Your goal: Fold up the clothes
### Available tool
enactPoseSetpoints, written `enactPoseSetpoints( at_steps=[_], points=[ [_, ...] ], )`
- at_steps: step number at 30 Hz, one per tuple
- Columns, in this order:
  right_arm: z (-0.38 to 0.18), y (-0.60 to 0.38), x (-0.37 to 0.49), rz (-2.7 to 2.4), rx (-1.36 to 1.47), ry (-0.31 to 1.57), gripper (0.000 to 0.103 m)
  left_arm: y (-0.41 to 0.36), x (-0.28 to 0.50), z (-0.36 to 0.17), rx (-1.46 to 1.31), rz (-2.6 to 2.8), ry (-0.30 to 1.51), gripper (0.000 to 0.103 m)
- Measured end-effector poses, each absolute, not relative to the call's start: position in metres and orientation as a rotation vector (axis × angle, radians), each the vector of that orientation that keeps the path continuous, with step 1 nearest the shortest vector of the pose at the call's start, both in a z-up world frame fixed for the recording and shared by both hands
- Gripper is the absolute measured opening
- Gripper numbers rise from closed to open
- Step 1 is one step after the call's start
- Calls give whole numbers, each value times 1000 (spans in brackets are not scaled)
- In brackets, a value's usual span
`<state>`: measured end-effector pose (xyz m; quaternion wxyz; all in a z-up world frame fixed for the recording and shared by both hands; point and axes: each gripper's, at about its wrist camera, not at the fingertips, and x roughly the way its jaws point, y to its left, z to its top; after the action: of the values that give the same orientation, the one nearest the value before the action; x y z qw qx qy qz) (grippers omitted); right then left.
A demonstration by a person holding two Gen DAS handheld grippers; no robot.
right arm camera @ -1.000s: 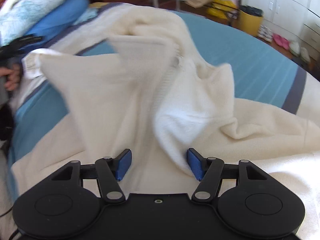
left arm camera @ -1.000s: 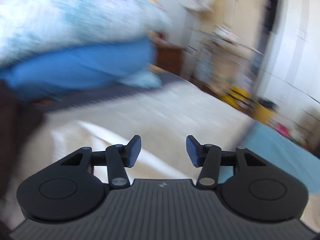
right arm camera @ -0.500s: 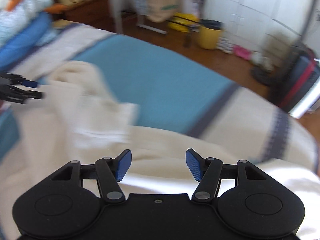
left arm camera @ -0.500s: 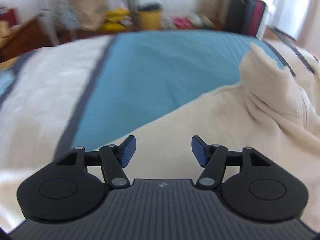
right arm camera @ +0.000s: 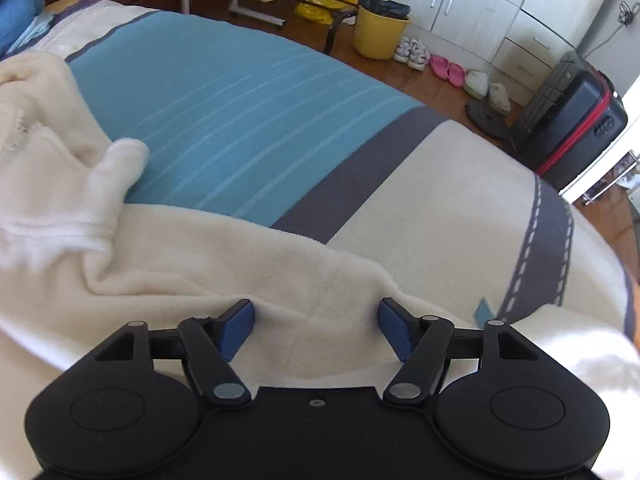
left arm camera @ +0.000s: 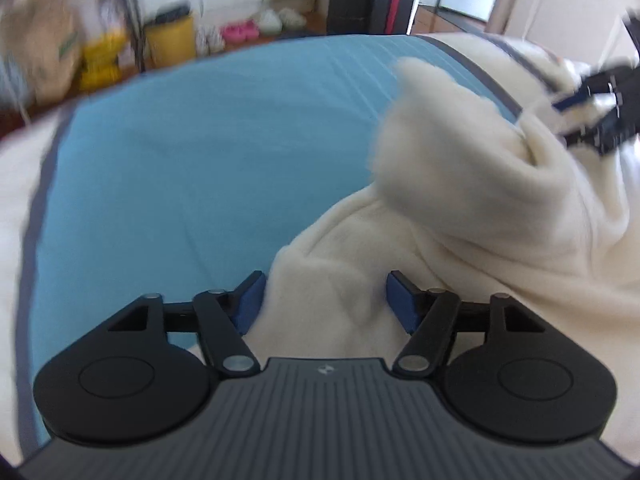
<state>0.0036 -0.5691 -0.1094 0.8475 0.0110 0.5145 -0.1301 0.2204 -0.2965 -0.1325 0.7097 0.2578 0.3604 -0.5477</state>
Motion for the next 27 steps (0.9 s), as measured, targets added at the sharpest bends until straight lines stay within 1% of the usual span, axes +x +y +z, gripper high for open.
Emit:
enactPoseSetpoints(
  at_steps=[1,2,3,4,8,12,17,20,21,22,23,24,25,27],
  points=[
    [-108,-565,1,-270,16,1068,54,-296,213,-132,587,-1216,771,27],
    [-105,-557,-3,-275,-13,1046,18,-296,209,-130,588,-1210,758,17],
    [-102,-549,-7,-306,-51,1028,12,-295,204,-127,589,-1202,742,13],
    [-99,-542,-10,-325,-72,1010,12,-295,199,-124,593,-1181,705,12],
    [-85,-530,-29,-394,-128,926,10,-291,183,-111,607,-1084,545,11],
    [-56,-525,-42,-483,-158,818,10,-284,184,-85,528,-1017,462,11],
    [-16,-543,-40,-641,-209,666,9,-289,221,-49,404,-913,400,10],
    [-3,-574,-26,-799,-142,577,9,-305,256,-28,270,-800,384,11],
    [-3,-586,-20,-855,-103,562,10,-315,268,-27,237,-761,391,17],
    [-10,-600,-13,-898,-39,577,14,-324,279,-28,212,-720,399,36],
    [-17,-615,-6,-941,25,591,30,-333,283,-33,258,-669,430,50],
    [-24,-628,0,-981,89,607,37,-341,286,-37,305,-618,460,69],
    [-34,-636,2,-1001,145,632,44,-343,284,-42,356,-563,490,69],
    [-49,-637,-4,-988,249,637,46,-323,272,-48,365,-566,518,69]
  ],
)
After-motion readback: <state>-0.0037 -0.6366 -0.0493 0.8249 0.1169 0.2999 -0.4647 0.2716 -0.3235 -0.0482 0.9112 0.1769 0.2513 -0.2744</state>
